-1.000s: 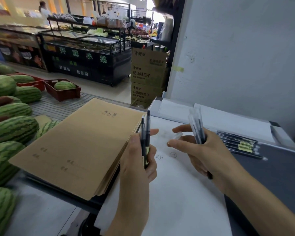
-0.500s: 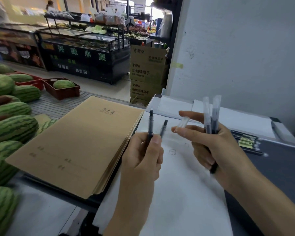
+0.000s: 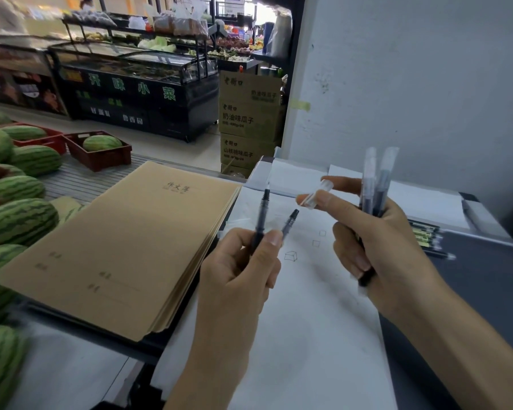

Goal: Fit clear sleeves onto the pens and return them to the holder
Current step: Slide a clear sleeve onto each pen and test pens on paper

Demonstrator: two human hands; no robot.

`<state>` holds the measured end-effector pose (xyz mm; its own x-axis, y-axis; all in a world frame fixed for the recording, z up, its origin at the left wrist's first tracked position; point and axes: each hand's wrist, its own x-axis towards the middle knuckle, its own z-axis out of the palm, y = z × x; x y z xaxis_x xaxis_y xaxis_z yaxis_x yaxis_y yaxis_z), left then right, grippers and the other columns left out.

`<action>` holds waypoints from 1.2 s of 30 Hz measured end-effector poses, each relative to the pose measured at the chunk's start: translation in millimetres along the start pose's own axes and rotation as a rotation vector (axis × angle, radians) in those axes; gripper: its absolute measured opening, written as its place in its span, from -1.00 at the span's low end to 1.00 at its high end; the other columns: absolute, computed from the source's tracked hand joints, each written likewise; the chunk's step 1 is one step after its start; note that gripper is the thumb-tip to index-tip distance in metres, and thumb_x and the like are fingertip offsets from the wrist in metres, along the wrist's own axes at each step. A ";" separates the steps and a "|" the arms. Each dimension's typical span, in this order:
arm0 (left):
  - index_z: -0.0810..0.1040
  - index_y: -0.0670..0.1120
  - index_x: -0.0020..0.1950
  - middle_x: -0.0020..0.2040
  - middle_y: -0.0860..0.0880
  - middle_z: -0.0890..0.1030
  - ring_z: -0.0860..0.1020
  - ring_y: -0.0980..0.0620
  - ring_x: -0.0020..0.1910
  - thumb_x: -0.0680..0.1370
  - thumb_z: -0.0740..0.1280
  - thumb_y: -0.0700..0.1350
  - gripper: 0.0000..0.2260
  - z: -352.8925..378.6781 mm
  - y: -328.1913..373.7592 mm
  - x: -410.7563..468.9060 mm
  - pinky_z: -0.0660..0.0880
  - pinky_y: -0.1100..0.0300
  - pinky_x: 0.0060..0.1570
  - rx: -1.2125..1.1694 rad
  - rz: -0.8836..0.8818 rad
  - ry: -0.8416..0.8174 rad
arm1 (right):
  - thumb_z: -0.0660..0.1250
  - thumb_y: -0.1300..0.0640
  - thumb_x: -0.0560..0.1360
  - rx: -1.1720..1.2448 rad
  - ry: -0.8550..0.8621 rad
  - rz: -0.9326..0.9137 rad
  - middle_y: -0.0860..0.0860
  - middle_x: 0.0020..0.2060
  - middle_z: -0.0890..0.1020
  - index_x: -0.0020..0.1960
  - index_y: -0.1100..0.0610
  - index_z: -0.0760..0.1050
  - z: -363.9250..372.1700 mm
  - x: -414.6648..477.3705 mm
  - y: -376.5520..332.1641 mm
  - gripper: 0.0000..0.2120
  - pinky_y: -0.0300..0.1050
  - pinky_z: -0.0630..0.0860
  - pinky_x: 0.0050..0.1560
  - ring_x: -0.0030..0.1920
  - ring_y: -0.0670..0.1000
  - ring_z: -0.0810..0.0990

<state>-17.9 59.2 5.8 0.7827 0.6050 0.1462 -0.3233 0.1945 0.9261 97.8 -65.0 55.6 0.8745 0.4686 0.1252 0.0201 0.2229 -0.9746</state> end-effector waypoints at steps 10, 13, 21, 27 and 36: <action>0.51 -0.24 -0.15 -0.43 0.02 0.35 0.18 0.16 -0.55 0.49 0.44 0.08 -0.63 2.7 3.6 -2.4 0.16 0.39 -0.55 0.016 -0.017 0.003 | 0.59 -0.01 0.45 0.003 0.023 -0.009 0.64 0.09 0.45 0.01 -0.02 0.70 3.0 -2.6 -4.6 -0.82 -0.30 0.22 -0.57 -0.66 -0.04 0.18; 0.51 -0.21 -0.17 -0.43 0.02 0.37 0.19 0.15 -0.55 0.49 0.44 0.08 -0.65 3.4 4.0 -2.8 0.17 0.39 -0.54 0.045 -0.011 -0.002 | 0.57 0.00 0.47 -0.028 -0.007 -0.009 0.56 -0.07 0.55 0.04 -0.01 0.69 2.0 -4.5 -3.6 -0.82 -0.29 0.24 -0.56 -0.65 -0.03 0.20; 0.48 -0.20 -0.19 -0.43 0.02 0.34 0.17 0.14 -0.54 0.51 0.43 0.07 -0.65 2.7 1.5 -1.8 0.17 0.38 -0.54 0.043 0.008 0.014 | 0.54 -0.01 0.49 -0.176 -0.064 -0.043 0.25 -0.13 0.73 0.05 -0.04 0.65 8.1 -14.1 -0.9 -0.83 -0.29 0.29 -0.57 -0.63 -0.04 0.25; 0.52 -0.05 -0.25 -0.41 0.02 0.37 0.18 0.15 -0.52 0.52 0.43 0.09 -0.74 1.1 -1.6 -1.3 0.17 0.37 -0.51 0.085 0.049 0.024 | 0.53 0.07 0.51 -0.197 0.027 -0.127 0.03 -0.22 0.75 0.03 0.06 0.63 16.4 -20.9 8.1 -0.85 -0.37 0.34 -0.55 -0.62 -0.13 0.37; 0.51 -0.06 -0.24 -0.43 0.01 0.35 0.18 0.14 -0.52 0.52 0.43 0.09 -0.72 2.1 -1.7 -0.4 0.16 0.35 -0.52 0.097 0.061 0.058 | 0.52 0.02 0.50 -0.164 -0.035 -0.063 0.01 -0.13 0.78 0.12 0.01 0.61 20.5 -24.4 8.7 -0.78 -0.30 0.30 -0.59 -0.62 -0.14 0.36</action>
<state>-16.5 57.0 4.9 0.7300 0.6579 0.1852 -0.3141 0.0822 0.9458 66.7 -57.0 47.9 0.8518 0.4878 0.1909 0.1558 0.1121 -0.9814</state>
